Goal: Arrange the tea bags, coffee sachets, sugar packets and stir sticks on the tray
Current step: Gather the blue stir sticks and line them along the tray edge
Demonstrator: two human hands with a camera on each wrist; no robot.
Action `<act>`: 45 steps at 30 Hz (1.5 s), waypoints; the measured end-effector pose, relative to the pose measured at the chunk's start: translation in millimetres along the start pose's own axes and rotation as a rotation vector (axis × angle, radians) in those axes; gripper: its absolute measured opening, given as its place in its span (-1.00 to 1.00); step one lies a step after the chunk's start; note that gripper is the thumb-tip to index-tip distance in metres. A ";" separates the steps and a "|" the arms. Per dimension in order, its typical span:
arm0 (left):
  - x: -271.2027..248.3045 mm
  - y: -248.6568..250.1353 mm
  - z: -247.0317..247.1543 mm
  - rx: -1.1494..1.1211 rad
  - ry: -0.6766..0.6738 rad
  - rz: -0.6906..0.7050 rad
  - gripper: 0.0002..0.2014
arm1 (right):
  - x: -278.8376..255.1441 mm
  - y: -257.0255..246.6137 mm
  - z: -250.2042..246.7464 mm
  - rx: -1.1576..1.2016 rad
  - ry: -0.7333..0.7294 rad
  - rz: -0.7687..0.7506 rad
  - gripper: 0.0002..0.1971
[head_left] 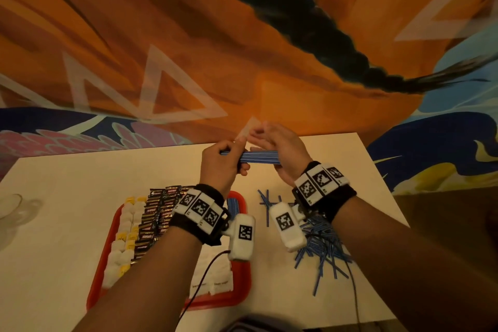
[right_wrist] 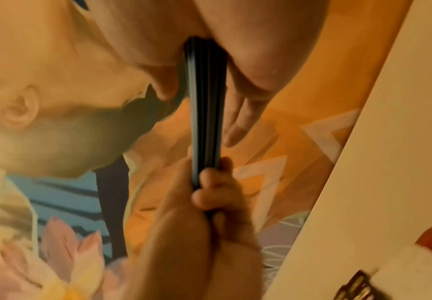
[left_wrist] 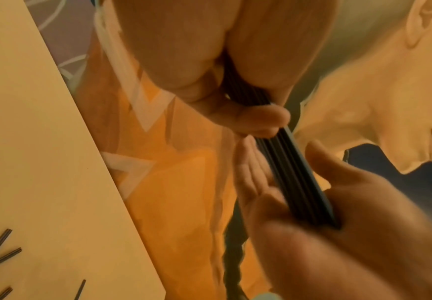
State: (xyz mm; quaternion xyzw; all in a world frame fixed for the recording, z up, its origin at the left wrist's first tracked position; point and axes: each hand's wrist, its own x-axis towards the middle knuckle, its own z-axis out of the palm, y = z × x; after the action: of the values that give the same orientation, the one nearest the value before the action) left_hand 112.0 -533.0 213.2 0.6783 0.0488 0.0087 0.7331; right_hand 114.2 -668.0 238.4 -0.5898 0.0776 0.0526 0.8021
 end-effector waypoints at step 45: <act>-50.2 -219.9 -43.3 0.810 -0.318 -0.969 -0.82 | -64.0 219.4 -78.6 -1.249 -0.433 0.623 -0.71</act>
State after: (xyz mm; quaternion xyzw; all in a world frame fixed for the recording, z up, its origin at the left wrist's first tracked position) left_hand 46.7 -511.5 -5.9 0.7952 0.2394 -0.4424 0.3386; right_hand 7.8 -677.0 21.6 -0.8643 0.0369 0.4282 0.2613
